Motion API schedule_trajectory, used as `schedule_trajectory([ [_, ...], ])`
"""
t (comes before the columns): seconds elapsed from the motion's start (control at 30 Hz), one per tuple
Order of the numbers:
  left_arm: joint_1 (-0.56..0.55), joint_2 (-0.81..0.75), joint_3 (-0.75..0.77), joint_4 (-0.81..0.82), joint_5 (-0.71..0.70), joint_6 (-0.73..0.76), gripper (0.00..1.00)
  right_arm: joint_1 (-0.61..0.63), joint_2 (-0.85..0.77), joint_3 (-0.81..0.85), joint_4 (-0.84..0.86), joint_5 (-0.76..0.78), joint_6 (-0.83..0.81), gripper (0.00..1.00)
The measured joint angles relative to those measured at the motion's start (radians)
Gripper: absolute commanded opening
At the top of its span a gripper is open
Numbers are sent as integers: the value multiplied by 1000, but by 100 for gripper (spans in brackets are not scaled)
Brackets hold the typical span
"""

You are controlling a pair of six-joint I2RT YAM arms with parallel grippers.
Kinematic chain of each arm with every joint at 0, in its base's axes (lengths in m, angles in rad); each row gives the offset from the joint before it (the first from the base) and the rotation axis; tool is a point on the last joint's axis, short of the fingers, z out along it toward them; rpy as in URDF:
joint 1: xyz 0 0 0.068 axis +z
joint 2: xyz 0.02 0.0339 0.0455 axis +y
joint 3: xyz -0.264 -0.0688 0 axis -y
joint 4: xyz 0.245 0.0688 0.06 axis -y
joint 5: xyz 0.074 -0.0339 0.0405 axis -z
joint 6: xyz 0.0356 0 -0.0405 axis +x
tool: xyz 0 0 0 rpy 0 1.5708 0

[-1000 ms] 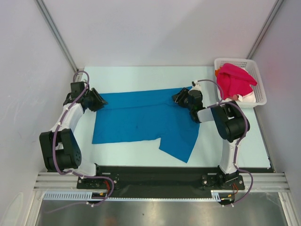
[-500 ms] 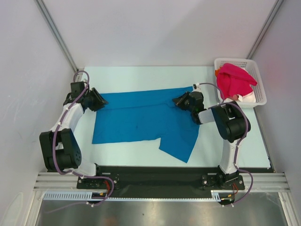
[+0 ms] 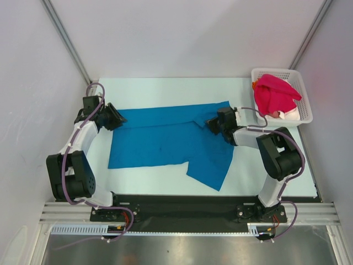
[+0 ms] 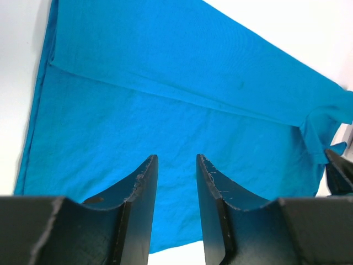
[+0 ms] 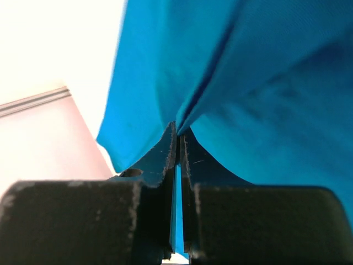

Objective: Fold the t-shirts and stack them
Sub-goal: Fold the tshirt

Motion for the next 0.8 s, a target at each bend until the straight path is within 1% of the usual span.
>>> schedule_trajectory([
  [0.13, 2, 0, 0, 0, 1, 0, 40, 56, 0, 10, -98, 54, 72, 0],
  [0.33, 4, 0, 0, 0, 1, 0, 40, 146, 0, 15, -188, 173, 168, 0],
  [0.47, 7, 0, 0, 0, 2, 0, 40, 182, 0, 16, -235, 234, 214, 0],
  [0.5, 8, 0, 0, 0, 2, 0, 40, 187, 0, 16, -243, 246, 226, 3],
  [0.57, 8, 0, 0, 0, 2, 0, 40, 199, 0, 16, -256, 274, 247, 14],
  [0.6, 8, 0, 0, 0, 2, 0, 40, 203, 0, 16, -262, 286, 251, 27],
  [0.63, 9, 0, 0, 0, 1, 0, 40, 207, 0, 16, -267, 289, 245, 31],
  [0.67, 9, 0, 0, 0, 1, 2, 40, 211, -1, 16, -270, 289, 233, 42],
  [0.7, 10, 0, 0, 0, 0, 5, 40, 214, -5, 16, -273, 285, 201, 63],
  [0.73, 10, 0, 0, 0, -2, 7, 40, 219, -13, 15, -277, 286, 150, 73],
  [0.8, 10, 0, 0, 0, -5, 7, 41, 220, -60, 13, -306, 288, -3, 77],
])
